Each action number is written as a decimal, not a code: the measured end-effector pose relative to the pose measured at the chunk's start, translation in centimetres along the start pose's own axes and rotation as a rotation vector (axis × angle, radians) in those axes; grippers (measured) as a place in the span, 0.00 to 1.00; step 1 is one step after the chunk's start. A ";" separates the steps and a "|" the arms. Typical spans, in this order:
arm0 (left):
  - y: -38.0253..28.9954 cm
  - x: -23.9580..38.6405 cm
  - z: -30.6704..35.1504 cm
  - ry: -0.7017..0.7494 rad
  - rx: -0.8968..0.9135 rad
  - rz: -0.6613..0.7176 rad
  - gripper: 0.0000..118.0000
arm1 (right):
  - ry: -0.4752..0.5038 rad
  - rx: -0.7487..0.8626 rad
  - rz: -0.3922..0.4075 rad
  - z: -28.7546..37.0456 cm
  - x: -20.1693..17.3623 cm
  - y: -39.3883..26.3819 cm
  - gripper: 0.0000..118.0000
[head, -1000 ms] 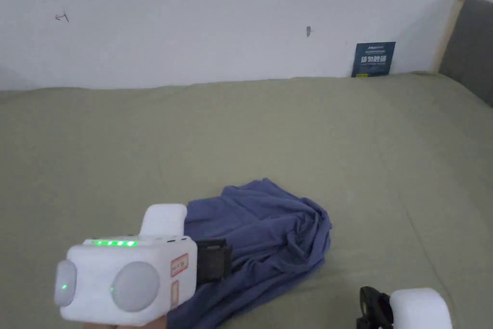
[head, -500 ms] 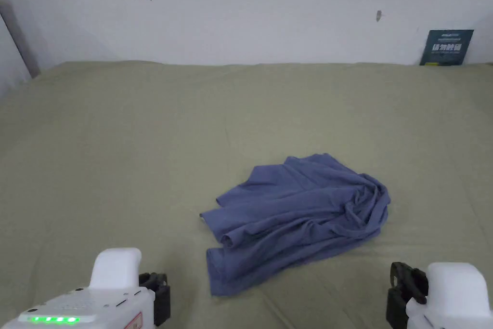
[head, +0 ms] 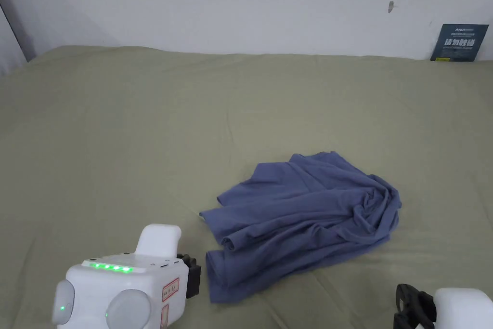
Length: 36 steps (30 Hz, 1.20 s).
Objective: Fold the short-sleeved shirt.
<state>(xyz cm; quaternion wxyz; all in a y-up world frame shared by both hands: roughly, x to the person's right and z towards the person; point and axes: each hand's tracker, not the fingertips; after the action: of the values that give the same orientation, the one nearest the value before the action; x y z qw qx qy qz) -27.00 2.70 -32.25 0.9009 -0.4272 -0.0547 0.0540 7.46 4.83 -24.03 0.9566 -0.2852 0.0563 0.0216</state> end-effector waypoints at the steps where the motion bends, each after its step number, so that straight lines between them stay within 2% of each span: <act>1: 0.5 -0.1 -0.5 0.006 -0.006 0.001 0.00 | -0.003 -0.004 0.000 -0.4 0.1 0.0 0.00; 6: 3.0 -0.7 -3.5 0.010 -0.019 0.017 0.00 | -0.007 -0.045 -0.011 -2.8 0.4 -0.1 0.00; 10: 4.1 -1.8 -6.5 -0.028 -0.044 0.085 0.00 | -0.005 -0.082 -0.005 -4.3 0.5 -0.7 0.00; 11: 4.9 -2.1 -7.6 -0.028 -0.057 0.101 0.12 | -0.006 -0.092 -0.003 -4.7 0.5 -0.9 0.00; 12: 5.3 -2.1 -8.3 -0.027 -0.079 0.115 0.42 | -0.012 -0.107 -0.002 -5.1 0.5 -1.1 0.00; 13: 5.5 -2.0 -9.0 -0.011 -0.103 0.121 0.84 | -0.009 -0.114 -0.005 -5.3 0.7 -1.3 0.00; 14: 5.5 -1.9 -10.0 0.013 -0.151 0.141 1.00 | -0.009 -0.120 -0.012 -5.5 0.7 -1.5 0.00; 15: 5.9 -2.0 -10.0 0.019 -0.044 0.101 0.98 | -0.013 -0.125 -0.017 -5.7 0.8 -1.6 0.00; 16: 7.2 -1.5 -8.5 -0.024 -0.093 0.149 0.98 | -0.012 -0.129 -0.018 -5.8 0.8 -1.6 0.00; 18: 8.3 -0.7 -7.3 -0.038 -0.083 0.144 0.98 | -0.016 -0.136 -0.013 -6.0 0.9 -1.7 0.00; 19: 7.2 -1.4 -11.2 -0.035 -0.073 0.157 0.98 | -0.015 -0.140 -0.011 -6.1 1.0 -1.7 0.00; 24: 8.1 -0.9 -13.4 -0.034 -0.036 0.146 0.95 | -0.010 -0.149 -0.004 -6.5 1.0 -1.7 0.00; 25: 8.1 -0.8 -13.7 -0.034 -0.035 0.145 0.87 | -0.012 -0.149 0.001 -6.5 0.9 -1.7 0.00; 26: 7.9 -0.6 -13.9 -0.040 -0.031 0.143 0.59 | -0.011 -0.150 0.005 -6.5 0.8 -1.7 0.00; 27: 8.6 -0.5 -14.1 -0.049 -0.059 0.147 0.17 | -0.009 -0.151 0.006 -6.5 0.8 -1.7 0.00; 28: 8.5 -0.2 -14.0 -0.045 -0.061 0.148 0.01 | -0.009 -0.152 0.006 -6.6 0.8 -1.7 0.00; 30: 7.1 -0.1 -13.6 -0.019 -0.061 0.152 0.01 | -0.006 -0.158 0.011 -6.7 0.7 -1.6 0.00; 31: 6.8 -0.8 -13.7 -0.069 -0.114 0.177 0.01 | -0.009 -0.156 0.014 -6.8 0.7 -1.6 0.00; 34: 4.8 -1.4 -12.5 -0.069 -0.097 0.168 0.01 | 0.002 -0.157 0.035 -7.7 0.8 -0.6 0.00; 36: 5.7 -1.7 -12.7 -0.068 -0.116 0.174 0.01 | 0.006 -0.137 0.067 -8.6 0.5 0.9 0.00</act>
<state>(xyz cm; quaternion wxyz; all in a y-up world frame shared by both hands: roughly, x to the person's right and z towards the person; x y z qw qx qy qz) -27.11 -3.65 -44.72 0.8641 -0.4797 -0.0510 0.1434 7.11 0.87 -31.72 0.9334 -0.3479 0.0669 0.0567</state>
